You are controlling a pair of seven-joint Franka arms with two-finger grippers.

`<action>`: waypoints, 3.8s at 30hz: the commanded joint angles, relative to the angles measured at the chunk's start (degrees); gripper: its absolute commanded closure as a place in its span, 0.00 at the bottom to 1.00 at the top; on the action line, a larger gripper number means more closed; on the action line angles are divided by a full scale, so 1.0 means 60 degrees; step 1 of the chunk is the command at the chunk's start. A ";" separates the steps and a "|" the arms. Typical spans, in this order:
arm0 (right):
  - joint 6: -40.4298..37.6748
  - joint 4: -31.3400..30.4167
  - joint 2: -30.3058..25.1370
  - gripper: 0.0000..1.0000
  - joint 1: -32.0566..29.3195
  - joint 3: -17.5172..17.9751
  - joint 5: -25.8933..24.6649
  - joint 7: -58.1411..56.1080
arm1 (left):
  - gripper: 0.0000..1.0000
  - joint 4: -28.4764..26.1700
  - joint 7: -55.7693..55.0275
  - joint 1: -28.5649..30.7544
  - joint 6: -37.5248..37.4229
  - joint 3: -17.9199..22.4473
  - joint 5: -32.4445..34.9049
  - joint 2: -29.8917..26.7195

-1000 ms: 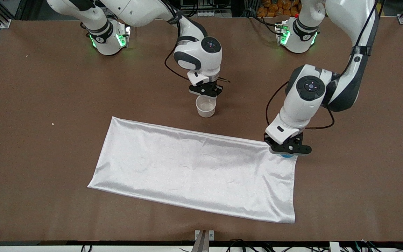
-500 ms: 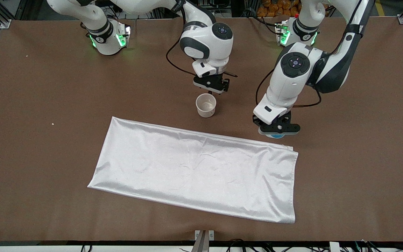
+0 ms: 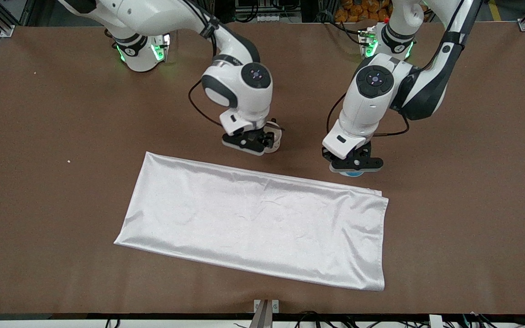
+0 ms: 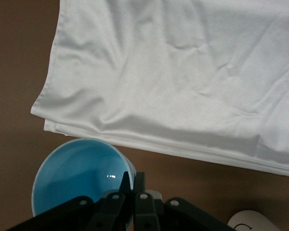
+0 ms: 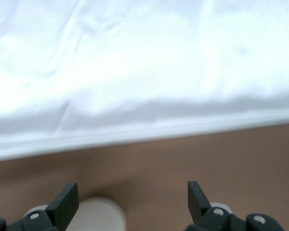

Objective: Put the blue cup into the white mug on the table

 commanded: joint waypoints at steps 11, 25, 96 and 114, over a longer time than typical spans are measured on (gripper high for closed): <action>-0.0111 -0.0109 -0.0103 0.00 -0.3891 0.0261 0.0347 -0.5582 | 1.00 0.1517 -0.2507 -0.0152 -0.0236 -0.1094 0.0357 0.1244; -0.0287 -0.1660 -0.1464 0.00 -0.5430 0.0817 0.0846 -0.6596 | 1.00 0.2236 -0.6111 -0.0458 -0.0691 -0.2823 0.2232 0.2651; -0.4344 0.0374 -0.4366 0.00 -0.4640 -0.1086 0.3805 -0.9042 | 0.00 0.2924 -0.5864 -0.0240 -0.1861 -0.3629 0.3287 0.2975; -0.4388 0.0374 -0.4908 0.00 -0.3631 -0.2036 0.3878 -0.8954 | 0.00 0.2866 -0.0946 -0.0093 -0.3356 -0.1360 0.0417 0.0573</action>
